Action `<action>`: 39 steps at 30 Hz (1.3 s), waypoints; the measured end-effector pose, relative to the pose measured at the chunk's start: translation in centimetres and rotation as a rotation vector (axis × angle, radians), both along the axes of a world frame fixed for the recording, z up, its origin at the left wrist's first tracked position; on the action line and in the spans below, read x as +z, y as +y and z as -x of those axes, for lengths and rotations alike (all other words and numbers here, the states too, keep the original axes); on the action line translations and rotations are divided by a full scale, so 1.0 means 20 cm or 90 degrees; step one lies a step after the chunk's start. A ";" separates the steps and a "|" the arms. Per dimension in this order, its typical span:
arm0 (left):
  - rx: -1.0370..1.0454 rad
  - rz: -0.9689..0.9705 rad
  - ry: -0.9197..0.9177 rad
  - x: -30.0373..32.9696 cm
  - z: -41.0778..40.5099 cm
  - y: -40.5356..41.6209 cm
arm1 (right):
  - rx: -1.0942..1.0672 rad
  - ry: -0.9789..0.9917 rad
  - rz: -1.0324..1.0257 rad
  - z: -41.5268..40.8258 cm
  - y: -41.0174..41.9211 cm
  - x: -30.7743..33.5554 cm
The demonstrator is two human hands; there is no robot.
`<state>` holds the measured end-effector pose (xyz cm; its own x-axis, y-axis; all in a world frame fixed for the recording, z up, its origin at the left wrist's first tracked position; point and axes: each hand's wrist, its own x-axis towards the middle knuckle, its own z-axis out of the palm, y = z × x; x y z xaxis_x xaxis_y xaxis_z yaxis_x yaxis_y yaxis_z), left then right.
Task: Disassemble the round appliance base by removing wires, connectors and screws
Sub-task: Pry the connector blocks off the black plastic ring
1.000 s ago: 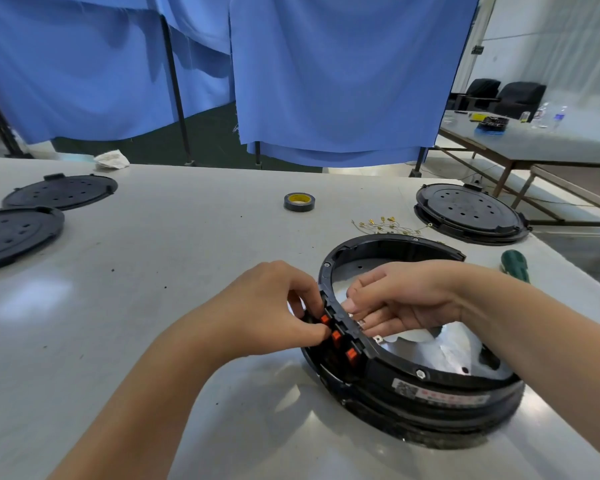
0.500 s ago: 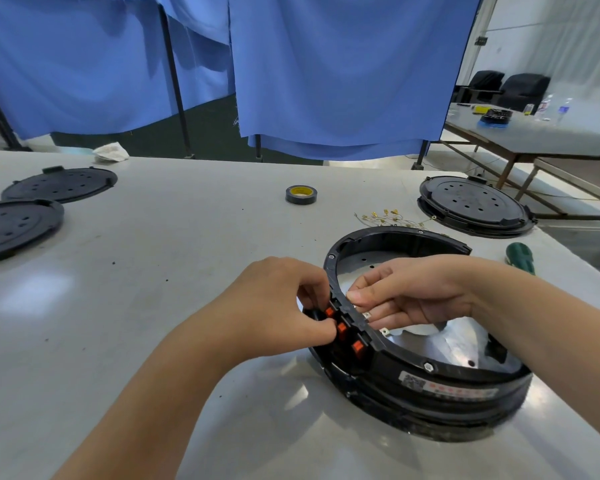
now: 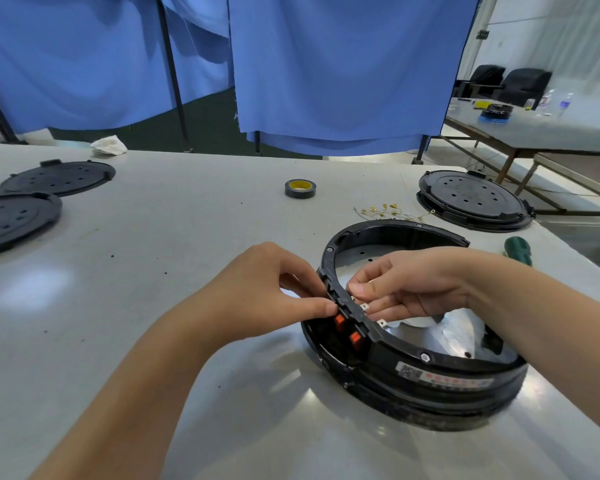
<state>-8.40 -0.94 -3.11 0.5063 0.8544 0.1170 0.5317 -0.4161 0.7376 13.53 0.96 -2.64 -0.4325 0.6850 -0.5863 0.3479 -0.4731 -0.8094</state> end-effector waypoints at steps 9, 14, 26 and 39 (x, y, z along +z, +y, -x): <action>0.003 -0.001 0.005 0.00 -0.01 -0.02 | -0.003 -0.023 -0.028 0.01 -0.01 0.00; 0.013 -0.025 0.039 0.01 -0.02 -0.02 | -0.005 -0.033 -0.029 0.01 0.00 0.00; 0.019 -0.049 0.033 0.01 -0.03 -0.04 | 0.027 0.002 -0.010 0.01 0.01 0.01; -0.001 -0.049 -0.031 0.00 0.01 -0.02 | 0.042 -0.130 -0.094 0.08 -0.01 0.07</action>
<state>-8.53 -1.40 -3.16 0.5004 0.8409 0.2061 0.4956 -0.4734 0.7282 11.88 0.82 -1.33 -0.3611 0.7437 -0.5626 0.5378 -0.3268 -0.7772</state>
